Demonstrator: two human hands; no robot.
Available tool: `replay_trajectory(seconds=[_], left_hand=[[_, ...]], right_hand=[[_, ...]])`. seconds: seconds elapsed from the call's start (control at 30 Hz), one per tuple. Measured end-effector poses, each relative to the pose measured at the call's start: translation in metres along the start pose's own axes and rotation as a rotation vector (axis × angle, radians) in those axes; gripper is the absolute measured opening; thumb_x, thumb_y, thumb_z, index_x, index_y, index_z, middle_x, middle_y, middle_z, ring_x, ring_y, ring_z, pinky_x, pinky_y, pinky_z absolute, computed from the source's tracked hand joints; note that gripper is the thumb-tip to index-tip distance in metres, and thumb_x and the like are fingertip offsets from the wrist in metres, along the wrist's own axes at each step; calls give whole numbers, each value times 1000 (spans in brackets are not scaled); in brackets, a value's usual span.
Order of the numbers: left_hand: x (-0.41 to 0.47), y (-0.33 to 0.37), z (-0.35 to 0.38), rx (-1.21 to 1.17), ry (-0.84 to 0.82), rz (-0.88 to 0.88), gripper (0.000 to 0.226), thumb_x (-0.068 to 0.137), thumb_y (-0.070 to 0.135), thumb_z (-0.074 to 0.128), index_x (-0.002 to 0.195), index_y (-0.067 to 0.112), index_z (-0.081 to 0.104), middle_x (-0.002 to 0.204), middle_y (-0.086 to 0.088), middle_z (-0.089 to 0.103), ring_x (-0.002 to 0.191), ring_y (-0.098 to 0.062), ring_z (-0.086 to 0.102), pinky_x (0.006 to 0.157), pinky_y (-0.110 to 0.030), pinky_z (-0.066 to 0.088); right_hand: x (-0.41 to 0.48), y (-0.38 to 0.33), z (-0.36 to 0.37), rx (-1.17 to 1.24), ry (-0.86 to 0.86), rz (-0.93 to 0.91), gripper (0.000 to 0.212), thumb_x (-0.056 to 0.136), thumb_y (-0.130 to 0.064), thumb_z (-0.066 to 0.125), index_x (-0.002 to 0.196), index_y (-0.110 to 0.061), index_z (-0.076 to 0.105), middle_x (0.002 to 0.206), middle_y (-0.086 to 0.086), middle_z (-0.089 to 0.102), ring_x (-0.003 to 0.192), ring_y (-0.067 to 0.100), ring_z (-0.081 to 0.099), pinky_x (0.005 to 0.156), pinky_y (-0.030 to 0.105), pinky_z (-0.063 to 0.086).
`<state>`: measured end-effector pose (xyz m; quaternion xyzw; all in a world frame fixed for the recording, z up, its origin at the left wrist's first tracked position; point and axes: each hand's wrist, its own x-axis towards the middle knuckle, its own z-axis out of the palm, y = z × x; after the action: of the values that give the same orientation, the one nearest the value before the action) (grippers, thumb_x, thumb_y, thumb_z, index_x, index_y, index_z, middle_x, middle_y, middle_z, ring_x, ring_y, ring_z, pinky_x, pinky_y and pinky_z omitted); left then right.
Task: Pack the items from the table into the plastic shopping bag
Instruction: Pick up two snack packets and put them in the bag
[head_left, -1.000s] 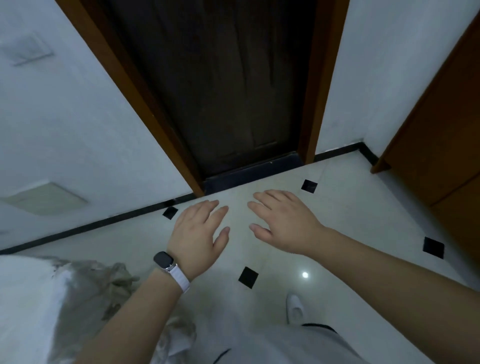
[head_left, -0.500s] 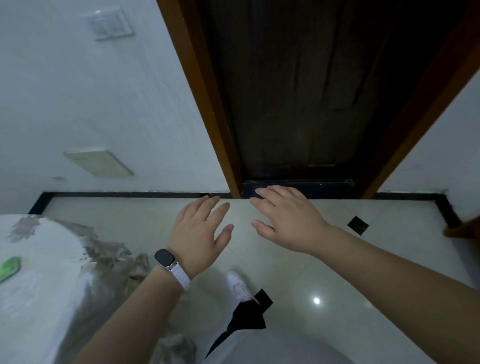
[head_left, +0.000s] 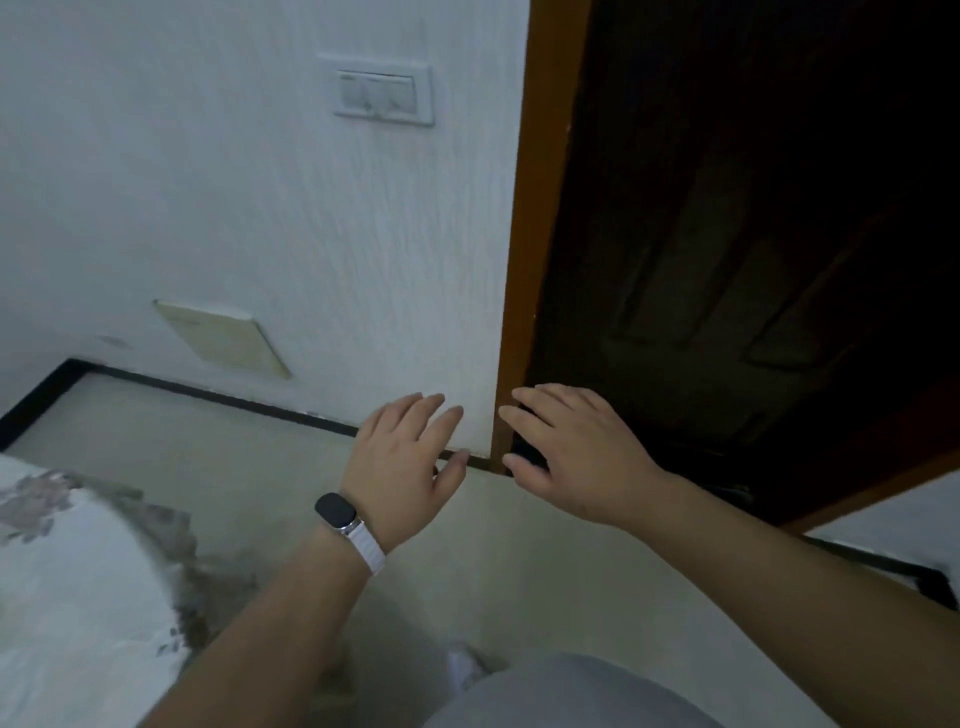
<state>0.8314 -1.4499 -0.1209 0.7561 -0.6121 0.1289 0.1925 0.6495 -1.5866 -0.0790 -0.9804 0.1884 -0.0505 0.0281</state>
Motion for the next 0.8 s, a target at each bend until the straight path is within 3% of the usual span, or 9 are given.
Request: replay_trajectory(seconds=[0.23, 0.5, 0.8], left_hand=[[3, -90, -12, 61, 82, -192, 42, 87, 42, 59, 119, 15, 66, 122, -8, 65, 115, -33, 57, 96, -45, 45], [12, -178, -12, 191, 44, -427, 41, 88, 43, 58, 121, 19, 63, 124, -6, 64, 117, -30, 56, 96, -45, 45], [88, -263, -8, 362, -33, -661, 44, 89, 46, 52, 122, 20, 64, 124, -6, 64, 117, -30, 57, 95, -42, 43]], right_hand=[[118, -27, 22, 32, 75, -234, 51, 90, -49, 48, 127, -15, 60, 130, 9, 59, 119, 29, 53, 99, 42, 42], [257, -51, 63, 152, 93, -496, 51, 90, -49, 46, 124, -14, 62, 128, 9, 60, 115, 30, 54, 96, 43, 45], [433, -50, 81, 254, 73, -734, 51, 91, -50, 47, 127, -16, 60, 129, 7, 59, 117, 27, 53, 98, 41, 42]])
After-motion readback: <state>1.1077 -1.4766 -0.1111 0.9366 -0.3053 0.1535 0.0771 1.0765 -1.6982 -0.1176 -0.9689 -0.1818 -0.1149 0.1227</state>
